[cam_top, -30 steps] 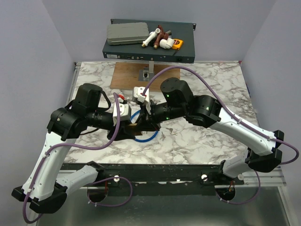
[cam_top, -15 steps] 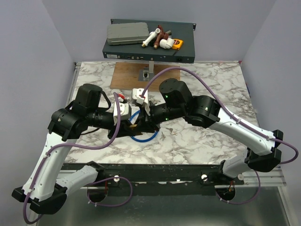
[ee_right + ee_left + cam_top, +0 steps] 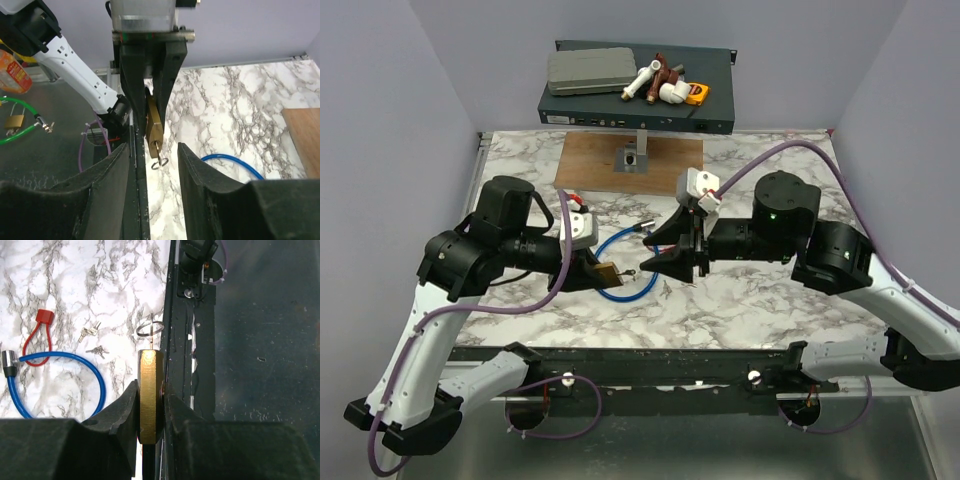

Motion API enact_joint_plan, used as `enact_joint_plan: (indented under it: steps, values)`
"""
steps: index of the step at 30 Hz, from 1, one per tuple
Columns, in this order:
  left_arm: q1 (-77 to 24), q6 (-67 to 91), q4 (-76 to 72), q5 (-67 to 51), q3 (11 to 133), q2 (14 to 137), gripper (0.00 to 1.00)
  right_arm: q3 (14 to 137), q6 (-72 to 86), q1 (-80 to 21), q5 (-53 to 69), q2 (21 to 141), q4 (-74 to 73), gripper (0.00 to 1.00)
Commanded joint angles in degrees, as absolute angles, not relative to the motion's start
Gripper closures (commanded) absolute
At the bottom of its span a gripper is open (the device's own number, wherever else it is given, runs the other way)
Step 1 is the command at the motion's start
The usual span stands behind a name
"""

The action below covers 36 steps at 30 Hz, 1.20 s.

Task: Unlock with the key
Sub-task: Unlock the lock.

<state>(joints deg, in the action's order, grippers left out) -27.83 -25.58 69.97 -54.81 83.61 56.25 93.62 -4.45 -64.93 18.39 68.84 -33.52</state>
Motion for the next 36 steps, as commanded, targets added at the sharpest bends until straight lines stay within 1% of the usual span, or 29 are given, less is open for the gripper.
enact_joint_plan:
  steps: [1, 7, 17, 20, 25, 29, 30, 33, 36]
  values:
    - [-27.9, -23.6, 67.9, -60.1, 88.0, 55.6, 1.00, 91.1, -3.2, -65.2, 18.9, 70.2, -34.1, 0.56]
    - [-27.9, -23.8, 68.9, -60.9, 89.2, 55.8, 1.00, 91.7, -4.3, -65.2, 22.7, 71.9, -35.1, 0.57]
    - [-28.0, -23.6, 69.2, -61.1, 89.5, 55.4, 1.00, 91.8, -4.4, -65.2, 23.1, 72.3, -35.6, 0.61]
    - [-28.0, -23.6, 69.2, -61.5, 89.8, 55.5, 1.00, 91.7, -4.4, -65.2, 22.8, 72.2, -35.7, 0.60]
    - [-28.0, -23.8, 69.3, -61.9, 90.3, 55.5, 1.00, 91.2, -4.4, -65.1, 21.8, 72.5, -36.0, 0.55]
    - [-28.1, -24.1, 69.6, -61.9, 90.7, 55.5, 1.00, 91.2, -4.1, -64.8, 22.1, 72.7, -36.0, 0.54]
    - [-28.1, -24.3, 69.7, -61.9, 90.7, 55.5, 1.00, 91.2, -4.0, -64.7, 22.3, 72.7, -36.0, 0.56]
    - [-28.2, -24.3, 69.5, -61.7, 90.7, 55.4, 1.00, 91.6, -4.0, -64.6, 23.0, 72.9, -36.3, 0.65]
    - [-28.2, -24.3, 69.2, -61.5, 90.6, 55.3, 1.00, 91.5, -4.0, -64.6, 23.4, 73.1, -36.4, 0.78]
